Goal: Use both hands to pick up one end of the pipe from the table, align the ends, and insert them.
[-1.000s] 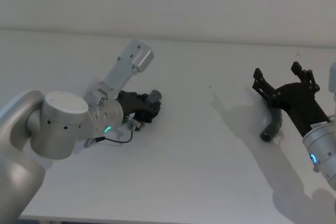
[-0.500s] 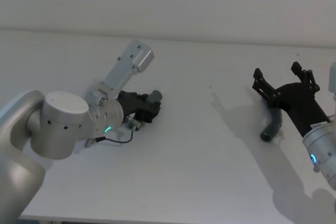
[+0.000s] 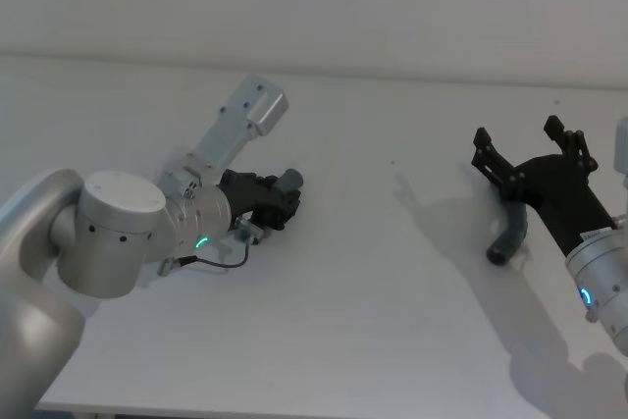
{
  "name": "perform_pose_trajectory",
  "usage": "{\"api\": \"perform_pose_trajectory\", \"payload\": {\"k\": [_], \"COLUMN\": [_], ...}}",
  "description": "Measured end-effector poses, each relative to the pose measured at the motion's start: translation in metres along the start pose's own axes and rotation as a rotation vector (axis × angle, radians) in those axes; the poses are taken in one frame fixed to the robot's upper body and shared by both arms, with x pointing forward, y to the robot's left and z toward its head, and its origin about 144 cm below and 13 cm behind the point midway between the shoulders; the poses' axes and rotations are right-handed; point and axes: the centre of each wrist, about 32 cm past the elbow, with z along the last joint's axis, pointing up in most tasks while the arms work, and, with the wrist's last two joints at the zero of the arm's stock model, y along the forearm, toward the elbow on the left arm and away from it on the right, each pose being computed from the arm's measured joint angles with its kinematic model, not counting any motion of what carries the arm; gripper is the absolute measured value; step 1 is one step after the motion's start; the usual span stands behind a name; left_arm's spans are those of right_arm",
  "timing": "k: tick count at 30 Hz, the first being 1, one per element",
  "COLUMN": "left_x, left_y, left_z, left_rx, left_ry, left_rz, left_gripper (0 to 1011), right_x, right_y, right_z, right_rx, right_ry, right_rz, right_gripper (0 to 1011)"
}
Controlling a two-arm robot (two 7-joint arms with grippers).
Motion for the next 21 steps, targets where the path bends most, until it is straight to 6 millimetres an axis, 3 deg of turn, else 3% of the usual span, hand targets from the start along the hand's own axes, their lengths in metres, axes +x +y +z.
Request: {"api": "perform_pose_trajectory", "payload": {"k": [21], "left_x": [0.0], "left_y": [0.0], "left_z": [0.0], "left_rx": [0.0], "left_ry": [0.0], "left_rz": [0.0], "left_gripper": [360], "right_x": [0.0], "right_y": [0.0], "right_z": [0.0], "right_rx": [0.0], "right_ry": [0.0], "right_rz": [0.0], "right_gripper": [1004]}}
